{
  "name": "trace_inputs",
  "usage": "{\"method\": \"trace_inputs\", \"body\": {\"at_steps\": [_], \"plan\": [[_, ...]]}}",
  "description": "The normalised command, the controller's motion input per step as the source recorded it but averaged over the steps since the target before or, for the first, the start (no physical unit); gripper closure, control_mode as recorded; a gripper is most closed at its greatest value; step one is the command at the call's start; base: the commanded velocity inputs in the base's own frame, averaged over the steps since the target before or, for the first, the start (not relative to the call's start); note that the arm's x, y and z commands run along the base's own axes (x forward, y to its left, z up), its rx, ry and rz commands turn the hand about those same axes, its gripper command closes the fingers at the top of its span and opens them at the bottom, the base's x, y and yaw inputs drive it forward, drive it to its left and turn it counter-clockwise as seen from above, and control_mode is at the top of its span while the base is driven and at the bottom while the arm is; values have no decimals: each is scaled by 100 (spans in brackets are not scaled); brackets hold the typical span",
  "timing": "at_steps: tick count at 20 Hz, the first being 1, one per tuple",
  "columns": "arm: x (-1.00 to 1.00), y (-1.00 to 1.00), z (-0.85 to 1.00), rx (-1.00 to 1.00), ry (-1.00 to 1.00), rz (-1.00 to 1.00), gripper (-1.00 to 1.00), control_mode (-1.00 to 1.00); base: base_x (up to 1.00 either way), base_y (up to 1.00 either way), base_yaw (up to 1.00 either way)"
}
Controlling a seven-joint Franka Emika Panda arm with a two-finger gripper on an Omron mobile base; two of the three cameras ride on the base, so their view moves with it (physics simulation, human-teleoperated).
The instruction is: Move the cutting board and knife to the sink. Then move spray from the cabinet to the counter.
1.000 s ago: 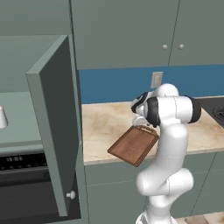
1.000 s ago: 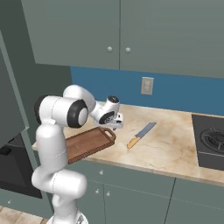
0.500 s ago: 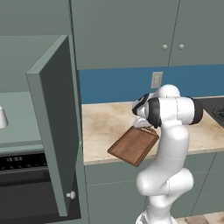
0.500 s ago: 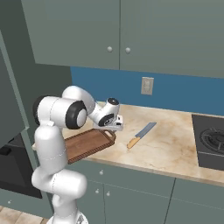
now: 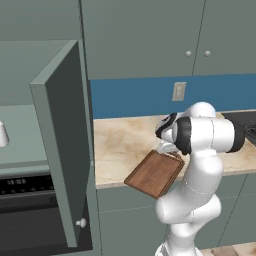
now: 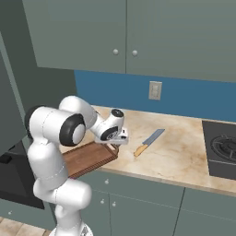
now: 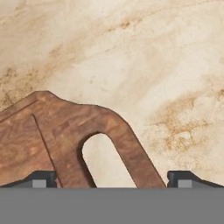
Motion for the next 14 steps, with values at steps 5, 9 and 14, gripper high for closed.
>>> {"method": "trace_inputs", "body": {"at_steps": [5, 9, 14], "plan": [[39, 2, -12, 0, 0, 0, -100, -100, 0, 0, 0], [100, 1, -6, 0, -2, 0, -100, -100, 0, 0, 0], [60, -18, 2, 1, -7, 0, -100, -100, 0, 0, 0]]}}
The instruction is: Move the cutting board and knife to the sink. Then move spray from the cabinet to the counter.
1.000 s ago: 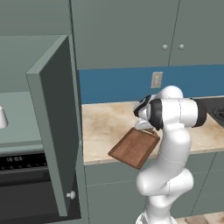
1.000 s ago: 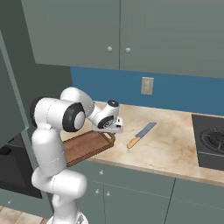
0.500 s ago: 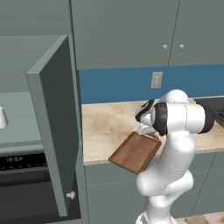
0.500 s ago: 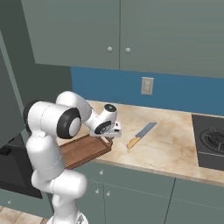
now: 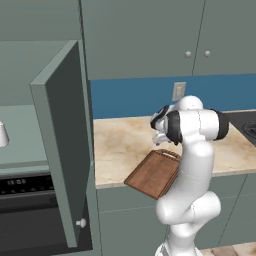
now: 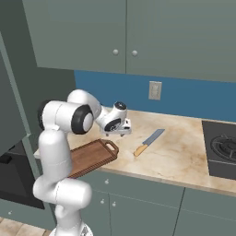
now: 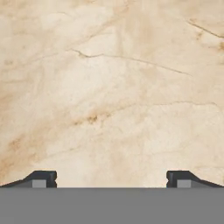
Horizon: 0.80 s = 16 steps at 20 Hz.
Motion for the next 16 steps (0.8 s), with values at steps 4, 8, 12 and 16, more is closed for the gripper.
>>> {"method": "trace_inputs", "body": {"at_steps": [4, 8, 12, 16], "plan": [[-8, -36, 7, 4, -11, 0, -100, -100, 0, 0, 0], [-35, -17, 13, 2, -9, 0, -100, -100, 0, 0, 0], [-32, -24, 67, 3, -4, 0, -100, -100, 0, 0, 0], [-38, -13, 76, 1, -2, 0, -100, -100, 0, 0, 0]]}}
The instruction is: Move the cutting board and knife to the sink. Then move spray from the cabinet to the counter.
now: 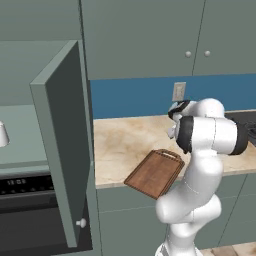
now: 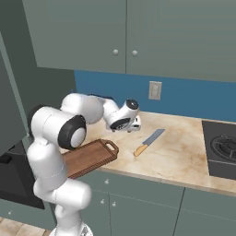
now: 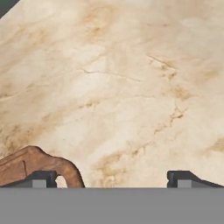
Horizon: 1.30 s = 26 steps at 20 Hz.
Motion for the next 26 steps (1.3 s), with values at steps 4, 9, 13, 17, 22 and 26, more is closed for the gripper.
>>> {"method": "trace_inputs", "body": {"at_steps": [4, 9, 13, 17, 22, 26], "plan": [[-61, -14, 65, 2, -2, 0, -100, -100, 0, 0, 0], [-86, 0, 31, 3, 2, -1, -100, -100, 0, 0, 0], [-90, 0, 26, 0, 7, -4, -100, -100, 0, 0, 0], [-74, 0, 77, 0, 2, -3, -100, -100, 0, 0, 0], [-81, 0, 34, 11, 21, -6, -100, -100, 0, 0, 0], [-79, 0, -5, 24, 28, -8, -100, -100, 0, 0, 0]]}}
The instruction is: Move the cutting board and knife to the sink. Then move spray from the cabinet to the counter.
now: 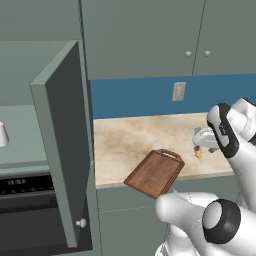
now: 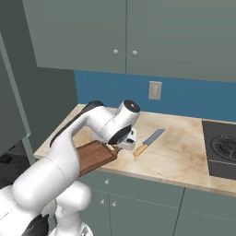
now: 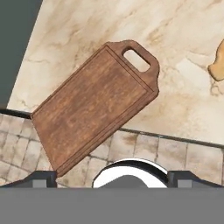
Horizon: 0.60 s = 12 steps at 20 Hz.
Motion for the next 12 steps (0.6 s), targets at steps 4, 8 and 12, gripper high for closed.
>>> {"method": "trace_inputs", "body": {"at_steps": [4, 8, 12], "plan": [[-48, 2, -26, 21, 12, -6, -100, -100, 0, 0, 0], [-3, 1, -32, 20, 4, 0, -100, -100, 0, 0, 0], [0, 21, -40, 15, 0, 0, -100, -100, 0, 0, 0]]}}
